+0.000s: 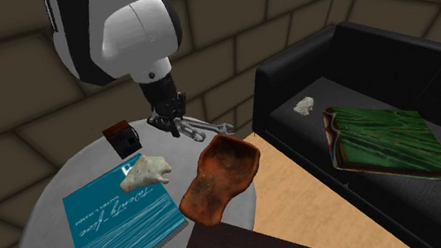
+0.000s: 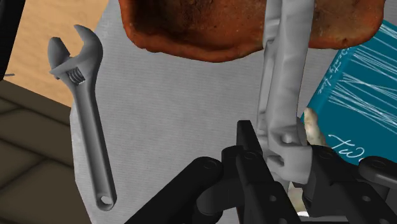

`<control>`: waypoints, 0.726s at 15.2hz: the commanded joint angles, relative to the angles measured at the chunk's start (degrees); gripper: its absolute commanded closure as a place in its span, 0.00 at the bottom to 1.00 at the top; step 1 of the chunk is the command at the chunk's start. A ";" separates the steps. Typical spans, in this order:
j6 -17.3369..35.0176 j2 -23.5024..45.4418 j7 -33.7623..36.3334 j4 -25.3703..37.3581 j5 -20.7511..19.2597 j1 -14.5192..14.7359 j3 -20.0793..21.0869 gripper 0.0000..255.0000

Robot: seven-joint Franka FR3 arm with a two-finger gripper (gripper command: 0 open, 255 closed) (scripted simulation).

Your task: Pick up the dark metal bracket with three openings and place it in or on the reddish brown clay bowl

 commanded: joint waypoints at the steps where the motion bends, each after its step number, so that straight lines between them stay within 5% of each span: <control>1: 2.19 -4.86 -3.34 -5.38 2.92 -3.13 0.77 1.00; 8: 7.64 -21.29 -18.00 -21.27 14.66 -8.88 -0.60 1.00; 11: 10.01 -18.87 -16.17 -21.93 12.47 -8.82 -0.67 1.00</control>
